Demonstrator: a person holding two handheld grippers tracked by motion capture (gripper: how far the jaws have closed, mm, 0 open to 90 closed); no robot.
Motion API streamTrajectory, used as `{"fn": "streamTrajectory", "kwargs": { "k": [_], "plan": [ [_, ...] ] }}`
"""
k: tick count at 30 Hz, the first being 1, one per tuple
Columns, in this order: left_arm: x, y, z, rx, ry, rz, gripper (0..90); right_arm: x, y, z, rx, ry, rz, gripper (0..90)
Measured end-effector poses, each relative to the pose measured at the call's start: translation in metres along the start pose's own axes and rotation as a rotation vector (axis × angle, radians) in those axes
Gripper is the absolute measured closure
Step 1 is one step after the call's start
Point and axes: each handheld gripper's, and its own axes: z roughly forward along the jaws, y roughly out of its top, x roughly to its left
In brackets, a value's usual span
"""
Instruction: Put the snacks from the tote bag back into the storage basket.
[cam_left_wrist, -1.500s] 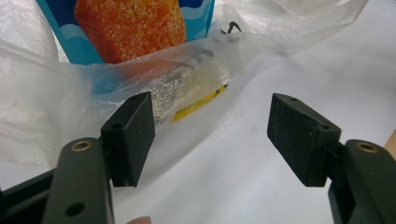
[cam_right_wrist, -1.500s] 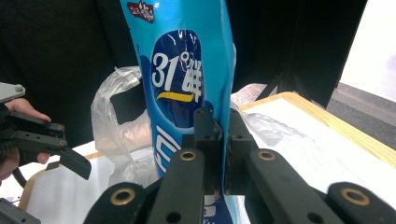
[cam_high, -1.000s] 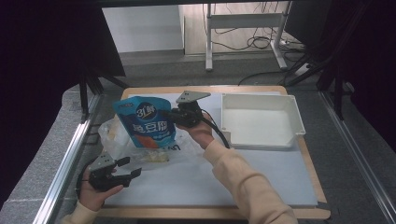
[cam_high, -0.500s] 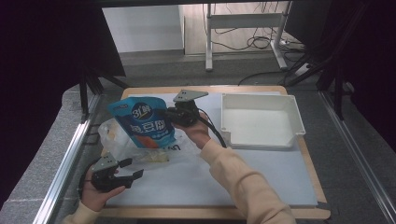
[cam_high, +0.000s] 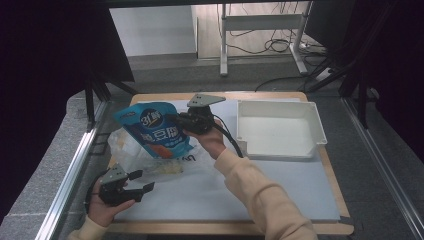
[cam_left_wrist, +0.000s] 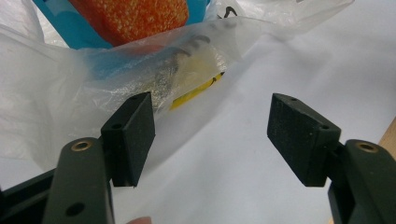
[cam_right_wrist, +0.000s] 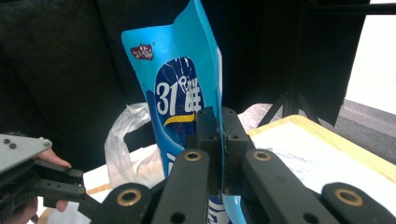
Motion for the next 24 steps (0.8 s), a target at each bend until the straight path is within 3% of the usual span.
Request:
{"fn": "streamTrajectory", "kwargs": {
  "k": [14, 24],
  "plan": [
    [0.001, -0.001, 0.001, 0.006, 0.000, -0.001, 32.2, 0.008, 0.023, -0.013, -0.071, 0.018, 0.004, 89.1],
    [0.002, -0.002, 0.001, 0.002, 0.001, -0.009, 32.2, 0.012, 0.046, -0.034, -0.134, 0.017, -0.006, 89.2]
  ]
}}
